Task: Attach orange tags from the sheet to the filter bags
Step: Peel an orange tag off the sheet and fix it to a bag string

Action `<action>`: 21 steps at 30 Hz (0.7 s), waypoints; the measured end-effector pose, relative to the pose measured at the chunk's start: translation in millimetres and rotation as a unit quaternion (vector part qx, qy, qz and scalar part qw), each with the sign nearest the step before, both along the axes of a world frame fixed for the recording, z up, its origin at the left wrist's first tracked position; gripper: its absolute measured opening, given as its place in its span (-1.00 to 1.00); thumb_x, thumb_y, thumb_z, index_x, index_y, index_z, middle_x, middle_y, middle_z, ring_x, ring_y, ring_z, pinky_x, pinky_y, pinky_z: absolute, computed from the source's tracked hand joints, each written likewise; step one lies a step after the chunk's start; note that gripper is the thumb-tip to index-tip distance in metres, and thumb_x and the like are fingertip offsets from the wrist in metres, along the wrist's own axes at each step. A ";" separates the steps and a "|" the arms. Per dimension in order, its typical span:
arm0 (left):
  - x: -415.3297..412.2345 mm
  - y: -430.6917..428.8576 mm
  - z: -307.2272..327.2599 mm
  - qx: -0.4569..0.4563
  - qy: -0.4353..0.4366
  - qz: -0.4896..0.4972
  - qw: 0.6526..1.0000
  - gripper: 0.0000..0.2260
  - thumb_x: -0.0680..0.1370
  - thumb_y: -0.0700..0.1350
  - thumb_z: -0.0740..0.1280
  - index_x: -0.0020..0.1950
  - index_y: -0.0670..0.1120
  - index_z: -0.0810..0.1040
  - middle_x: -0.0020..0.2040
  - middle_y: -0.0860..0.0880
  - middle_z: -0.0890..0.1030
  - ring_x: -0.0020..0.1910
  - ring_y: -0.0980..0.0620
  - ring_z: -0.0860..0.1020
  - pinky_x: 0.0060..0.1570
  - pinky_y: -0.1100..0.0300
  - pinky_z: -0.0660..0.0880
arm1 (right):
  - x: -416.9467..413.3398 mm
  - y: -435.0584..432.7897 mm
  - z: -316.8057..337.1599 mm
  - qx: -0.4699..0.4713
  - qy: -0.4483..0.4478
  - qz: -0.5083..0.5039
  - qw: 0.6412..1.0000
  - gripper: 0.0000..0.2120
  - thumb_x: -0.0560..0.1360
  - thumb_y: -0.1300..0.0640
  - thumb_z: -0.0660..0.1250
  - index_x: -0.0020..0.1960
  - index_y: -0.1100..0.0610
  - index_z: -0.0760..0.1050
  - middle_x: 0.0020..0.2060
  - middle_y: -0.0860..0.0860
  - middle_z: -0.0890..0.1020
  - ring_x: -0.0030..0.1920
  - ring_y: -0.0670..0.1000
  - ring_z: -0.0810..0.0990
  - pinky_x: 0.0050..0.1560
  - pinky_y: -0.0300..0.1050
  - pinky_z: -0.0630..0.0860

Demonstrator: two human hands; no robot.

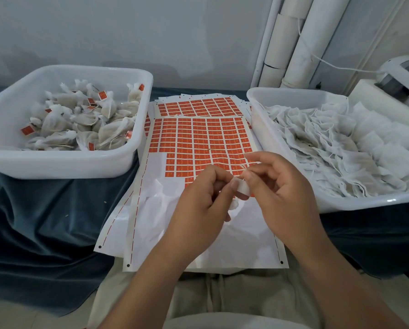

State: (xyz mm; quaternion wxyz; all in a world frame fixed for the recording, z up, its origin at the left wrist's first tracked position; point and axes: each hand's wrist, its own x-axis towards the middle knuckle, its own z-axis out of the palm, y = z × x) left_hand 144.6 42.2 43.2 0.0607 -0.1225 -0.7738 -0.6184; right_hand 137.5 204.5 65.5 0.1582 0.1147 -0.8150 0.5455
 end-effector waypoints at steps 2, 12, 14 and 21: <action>-0.6 -0.9 0.9 -0.005 -0.001 -0.012 1.000 -0.95 0.70 0.01 0.30 0.06 0.10 0.52 -0.07 0.21 0.73 -0.19 0.14 0.67 -0.31 0.31 0.57 | -1.1 0.0 -0.4 -0.007 -0.009 0.003 1.000 -0.75 0.63 0.10 0.41 0.21 -0.22 0.57 -0.03 -0.25 0.71 0.01 -0.16 0.71 -0.03 -0.41 0.55; 0.3 0.3 8.5 0.083 -0.081 0.046 0.992 -0.62 0.70 0.17 0.10 0.01 0.04 0.66 -0.15 0.06 0.75 -0.31 0.09 0.63 -0.35 0.36 0.52 | 1.8 -6.4 -3.6 -0.070 -0.017 0.009 0.997 -0.80 0.64 0.11 0.41 0.19 -0.16 0.58 -0.04 -0.16 0.73 0.00 -0.09 0.72 -0.01 -0.31 0.59; -1.0 -0.3 8.4 0.086 -0.123 0.041 0.988 -0.63 0.74 0.12 0.11 0.00 0.09 0.68 -0.12 0.07 0.76 -0.32 0.12 0.60 -0.26 0.28 0.54 | 4.5 -8.9 -3.3 -0.078 0.001 0.003 0.997 -0.81 0.65 0.13 0.39 0.17 -0.15 0.57 -0.03 -0.16 0.72 0.04 -0.10 0.71 0.02 -0.32 0.58; -4.3 -6.3 8.4 0.205 -0.281 -0.043 0.937 -0.79 0.66 0.10 0.33 -0.01 0.19 0.76 -0.03 -0.05 0.76 -0.16 0.03 0.56 -0.25 0.29 0.48 | 10.0 -15.1 -2.9 -0.105 0.019 -0.005 0.994 -0.81 0.66 0.19 0.37 0.13 -0.10 0.58 -0.03 -0.14 0.72 0.04 -0.09 0.71 0.01 -0.31 0.59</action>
